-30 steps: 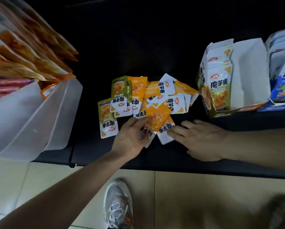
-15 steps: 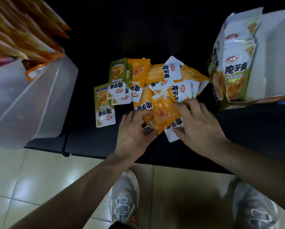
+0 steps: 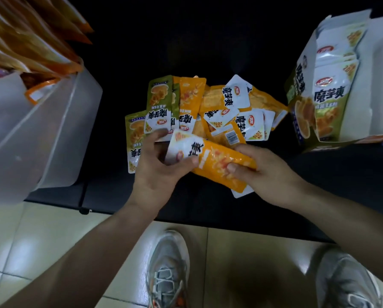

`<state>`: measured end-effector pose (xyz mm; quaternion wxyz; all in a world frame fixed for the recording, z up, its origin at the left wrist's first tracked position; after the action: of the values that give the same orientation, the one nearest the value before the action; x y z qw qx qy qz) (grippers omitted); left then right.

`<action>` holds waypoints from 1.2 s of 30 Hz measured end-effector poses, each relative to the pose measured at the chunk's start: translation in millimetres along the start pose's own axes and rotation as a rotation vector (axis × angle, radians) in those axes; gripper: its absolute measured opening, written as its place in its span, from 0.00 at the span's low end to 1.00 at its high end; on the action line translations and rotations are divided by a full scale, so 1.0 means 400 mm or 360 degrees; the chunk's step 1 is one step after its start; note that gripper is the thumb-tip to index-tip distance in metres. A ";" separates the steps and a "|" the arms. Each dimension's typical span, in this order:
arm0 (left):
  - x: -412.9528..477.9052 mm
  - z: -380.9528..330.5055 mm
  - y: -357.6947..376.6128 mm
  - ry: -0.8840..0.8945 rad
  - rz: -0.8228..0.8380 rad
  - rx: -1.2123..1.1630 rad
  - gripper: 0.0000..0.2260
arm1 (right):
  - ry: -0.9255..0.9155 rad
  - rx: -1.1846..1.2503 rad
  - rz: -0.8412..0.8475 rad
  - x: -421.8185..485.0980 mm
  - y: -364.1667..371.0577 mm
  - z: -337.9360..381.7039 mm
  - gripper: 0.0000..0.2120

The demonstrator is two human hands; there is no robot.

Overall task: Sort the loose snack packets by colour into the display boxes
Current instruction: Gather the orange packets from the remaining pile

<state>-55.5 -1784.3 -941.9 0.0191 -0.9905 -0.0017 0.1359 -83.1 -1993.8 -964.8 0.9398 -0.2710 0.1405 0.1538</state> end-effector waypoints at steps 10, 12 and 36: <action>0.044 0.021 -0.021 -0.0135 -0.0056 -0.0053 0.09 | -0.0146 -0.1153 -0.0524 0.010 0.005 -0.015 0.19; 0.053 0.035 -0.037 -0.0150 -0.0125 -0.0062 0.08 | -0.0134 -0.1295 -0.0503 0.011 0.011 -0.030 0.27; 0.063 0.070 -0.050 -0.0186 -0.0272 0.0146 0.04 | -0.0213 -0.1260 -0.0522 -0.012 -0.004 -0.045 0.22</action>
<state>-38.6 -1763.0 -975.1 0.0758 -0.9752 -0.0810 0.1914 -90.3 -2006.1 -977.1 0.7824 -0.6187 -0.0354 0.0616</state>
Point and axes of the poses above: each hand's wrist, its own x-axis towards the middle knuckle, its own y-axis out of the palm, z = x × y, the point moved 5 cm from there along x, towards the middle knuckle, and after that the axes turned 10 degrees about -x, right-handed, at the moved point
